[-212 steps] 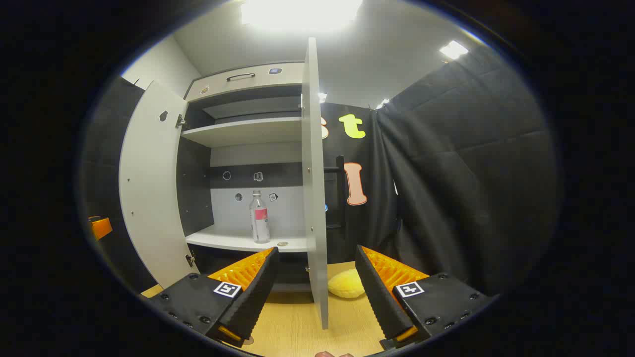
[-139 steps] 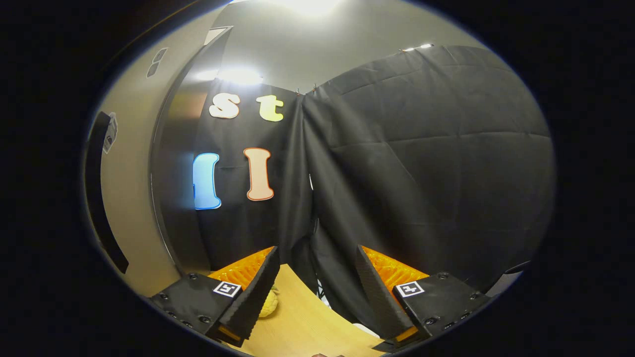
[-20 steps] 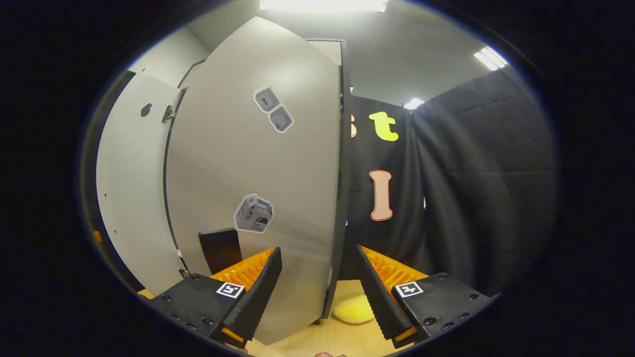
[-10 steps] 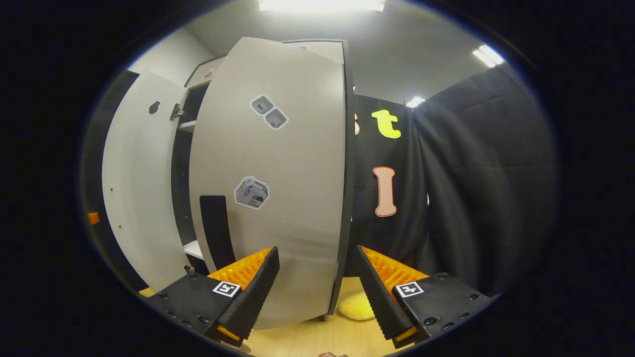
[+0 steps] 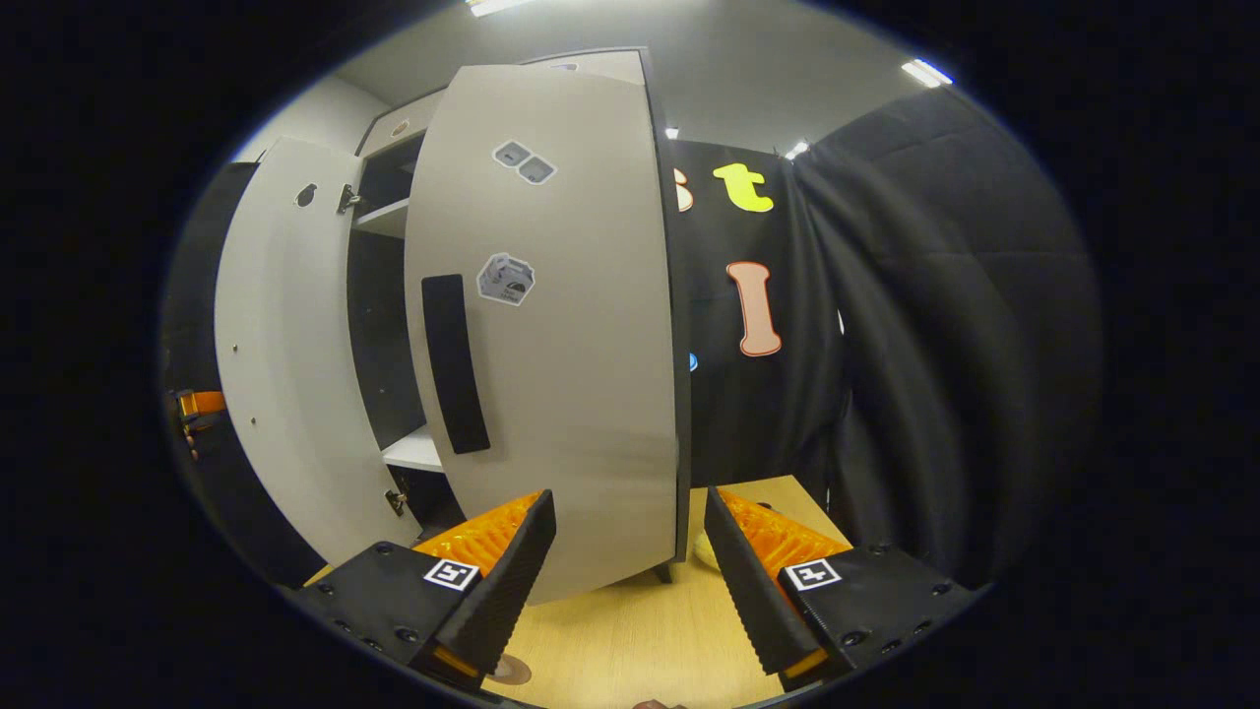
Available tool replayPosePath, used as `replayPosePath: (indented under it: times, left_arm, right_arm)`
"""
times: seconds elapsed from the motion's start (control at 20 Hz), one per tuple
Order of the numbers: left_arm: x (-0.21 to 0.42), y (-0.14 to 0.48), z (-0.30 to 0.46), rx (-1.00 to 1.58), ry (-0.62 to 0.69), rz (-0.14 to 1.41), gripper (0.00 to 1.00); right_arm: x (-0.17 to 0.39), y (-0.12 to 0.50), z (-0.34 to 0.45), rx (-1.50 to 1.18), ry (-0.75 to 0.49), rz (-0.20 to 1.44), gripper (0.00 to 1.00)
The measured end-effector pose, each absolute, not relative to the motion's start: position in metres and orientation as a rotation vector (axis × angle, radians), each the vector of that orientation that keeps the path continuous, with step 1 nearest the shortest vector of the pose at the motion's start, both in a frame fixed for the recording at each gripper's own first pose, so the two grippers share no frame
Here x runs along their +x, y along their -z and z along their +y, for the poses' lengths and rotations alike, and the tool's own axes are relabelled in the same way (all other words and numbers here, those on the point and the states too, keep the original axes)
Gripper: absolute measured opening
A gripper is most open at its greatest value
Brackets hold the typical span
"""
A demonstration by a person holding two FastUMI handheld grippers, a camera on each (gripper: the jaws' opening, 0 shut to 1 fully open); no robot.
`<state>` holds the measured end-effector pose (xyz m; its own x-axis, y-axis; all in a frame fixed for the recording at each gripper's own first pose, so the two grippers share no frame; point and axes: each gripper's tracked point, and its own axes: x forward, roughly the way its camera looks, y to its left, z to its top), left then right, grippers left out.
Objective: Grasp the bottle in the cabinet with the left hand and place it on the coaster, then close the right door with the right hand and the left door with the left hand.
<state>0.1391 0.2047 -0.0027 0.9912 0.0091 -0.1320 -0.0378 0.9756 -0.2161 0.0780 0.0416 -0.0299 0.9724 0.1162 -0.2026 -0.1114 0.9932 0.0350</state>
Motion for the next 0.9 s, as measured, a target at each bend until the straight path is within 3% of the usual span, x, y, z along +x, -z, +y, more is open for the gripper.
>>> replayPosePath:
  times: [0.3, 0.35, 0.4, 0.45, 0.7, 0.8, 0.85, 0.9]
  left_arm:
    - [0.164, -0.001, 0.191, -0.229, 0.084, 0.122, 0.95]
    - [0.170, -0.004, 0.188, -0.246, 0.101, 0.119, 1.00]
    - [0.174, -0.009, 0.184, -0.263, 0.114, 0.114, 0.95]
    - [0.178, -0.013, 0.182, -0.272, 0.125, 0.109, 0.95]
    - [0.178, -0.026, 0.176, -0.215, 0.174, 0.091, 0.95]
    - [0.184, -0.028, 0.172, -0.189, 0.171, 0.088, 1.00]
    - [0.184, -0.028, 0.170, -0.183, 0.172, 0.090, 0.89]
    - [0.183, -0.029, 0.167, -0.170, 0.173, 0.094, 0.92]
  right_arm:
    - [0.042, 0.069, 0.033, 0.011, -0.092, 0.291, 0.97]
    - [0.035, 0.074, 0.029, 0.002, -0.084, 0.301, 0.99]
    - [0.028, 0.078, 0.026, -0.010, -0.075, 0.308, 0.99]
    - [0.022, 0.081, 0.022, -0.024, -0.069, 0.313, 0.95]
    - [0.000, 0.090, 0.010, -0.033, -0.045, 0.333, 0.97]
    - [-0.003, 0.088, 0.008, -0.033, -0.038, 0.327, 0.97]
    - [-0.004, 0.086, 0.007, -0.033, -0.037, 0.322, 0.97]
    - [-0.006, 0.086, 0.005, -0.034, -0.036, 0.317, 0.97]
